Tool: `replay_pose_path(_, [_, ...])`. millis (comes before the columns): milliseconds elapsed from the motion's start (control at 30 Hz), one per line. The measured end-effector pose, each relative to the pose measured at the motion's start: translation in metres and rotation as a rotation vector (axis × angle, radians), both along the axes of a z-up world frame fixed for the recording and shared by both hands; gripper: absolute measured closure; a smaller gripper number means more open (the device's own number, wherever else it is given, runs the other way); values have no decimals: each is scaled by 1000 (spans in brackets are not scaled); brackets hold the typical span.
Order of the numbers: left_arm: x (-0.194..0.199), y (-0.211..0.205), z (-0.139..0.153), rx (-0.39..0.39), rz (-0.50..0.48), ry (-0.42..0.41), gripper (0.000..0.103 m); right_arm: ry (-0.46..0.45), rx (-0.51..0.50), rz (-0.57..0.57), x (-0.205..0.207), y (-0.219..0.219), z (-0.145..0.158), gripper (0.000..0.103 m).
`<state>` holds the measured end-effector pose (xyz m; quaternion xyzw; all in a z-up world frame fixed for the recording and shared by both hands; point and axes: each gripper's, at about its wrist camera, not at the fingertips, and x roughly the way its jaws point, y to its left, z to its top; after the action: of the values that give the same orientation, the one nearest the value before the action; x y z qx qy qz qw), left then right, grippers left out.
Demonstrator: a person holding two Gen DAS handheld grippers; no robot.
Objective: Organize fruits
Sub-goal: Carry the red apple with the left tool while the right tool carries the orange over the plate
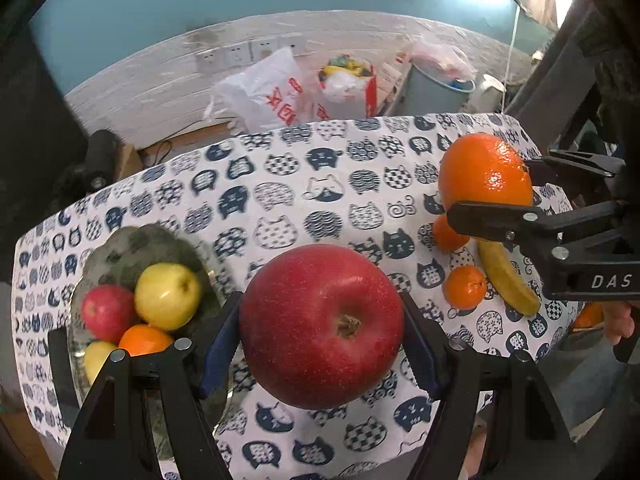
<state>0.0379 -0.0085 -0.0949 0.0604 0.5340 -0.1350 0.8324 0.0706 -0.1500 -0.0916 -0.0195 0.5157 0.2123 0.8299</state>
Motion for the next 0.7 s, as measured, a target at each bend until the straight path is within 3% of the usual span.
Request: replay_pose_path(700, [-37, 128, -14, -21, 212, 21, 28, 34, 37, 167, 7, 124, 0, 34])
